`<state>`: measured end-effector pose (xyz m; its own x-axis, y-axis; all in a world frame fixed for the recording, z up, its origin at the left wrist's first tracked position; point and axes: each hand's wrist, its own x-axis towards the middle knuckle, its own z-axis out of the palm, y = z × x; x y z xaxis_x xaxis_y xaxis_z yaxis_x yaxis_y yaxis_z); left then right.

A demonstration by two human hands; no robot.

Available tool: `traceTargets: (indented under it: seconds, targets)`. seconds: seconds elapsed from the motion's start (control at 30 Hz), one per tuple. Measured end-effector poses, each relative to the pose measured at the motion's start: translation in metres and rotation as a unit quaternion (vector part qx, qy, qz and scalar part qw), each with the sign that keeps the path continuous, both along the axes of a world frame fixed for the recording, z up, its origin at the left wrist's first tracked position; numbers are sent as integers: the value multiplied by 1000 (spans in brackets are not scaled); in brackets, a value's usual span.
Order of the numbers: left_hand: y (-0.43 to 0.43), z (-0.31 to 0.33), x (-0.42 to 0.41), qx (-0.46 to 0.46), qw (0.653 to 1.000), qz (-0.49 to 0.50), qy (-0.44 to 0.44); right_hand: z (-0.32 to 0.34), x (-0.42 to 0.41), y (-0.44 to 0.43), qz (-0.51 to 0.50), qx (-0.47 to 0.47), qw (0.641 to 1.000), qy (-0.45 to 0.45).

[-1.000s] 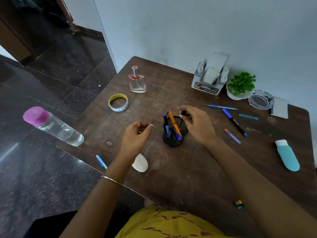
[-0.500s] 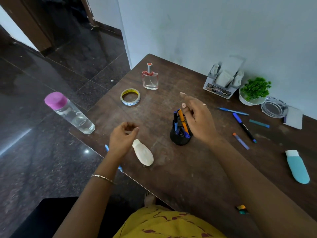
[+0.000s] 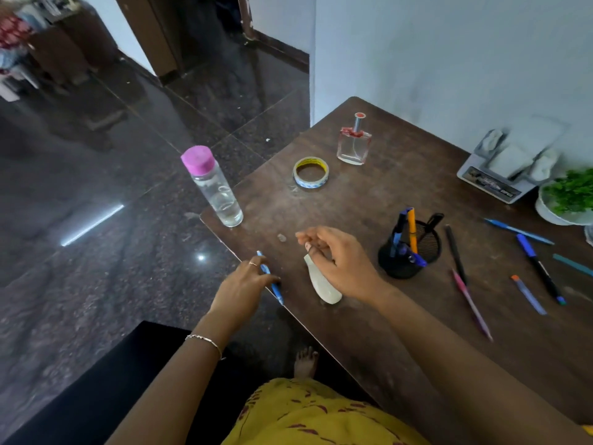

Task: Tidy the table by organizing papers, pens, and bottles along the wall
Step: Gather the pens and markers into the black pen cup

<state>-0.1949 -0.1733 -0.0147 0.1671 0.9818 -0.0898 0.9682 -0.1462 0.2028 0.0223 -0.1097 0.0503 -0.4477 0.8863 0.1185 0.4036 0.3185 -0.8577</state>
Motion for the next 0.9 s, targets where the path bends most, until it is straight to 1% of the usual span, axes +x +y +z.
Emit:
traceTargets:
  seconds: [0.13, 0.3, 0.37, 0.43, 0.47, 0.53, 0.6, 0.63, 0.7, 0.8, 0.87, 0.9]
  targets:
    - [2, -1, -1, 31, 999, -38, 21, -6, -7, -6, -1, -35, 999, -14]
    - [9, 1, -10, 66, 997, -48, -12, -5, -8, -5, -6, -67, 998, 0]
    - [12, 9, -5, 88, 994, -23, -67, 0, -5, -3, -21, -70, 997, 10]
    - [19, 23, 9, 104, 980, 31, -167, 5, 1, 0, -37, -65, 997, 8]
    - [25, 32, 20, 105, 965, 64, -231, 9, 6, 2, -49, -54, 997, 3]
    - [38, 52, 43, 105, 922, 121, -352, 17, 18, 6, -84, -13, 996, -4]
    - [51, 73, 68, 99, 878, 144, -445, 27, 31, 10, -130, 27, 991, 0]
    - [58, 82, 81, 94, 861, 137, -480, 32, 40, 11, -154, 41, 987, 3]
    - [69, 98, 107, 75, 838, 103, -531, 43, 60, 13, -205, 58, 977, 1]
    - [84, 112, 143, 41, 817, 65, -572, 49, 93, 13, -290, 54, 955, 19]
    - [94, 110, 163, 19, 816, 43, -577, 48, 116, 12, -342, 47, 938, 27]
    - [99, 108, 173, 12, 822, 30, -568, 46, 127, 11, -364, 42, 930, 23]
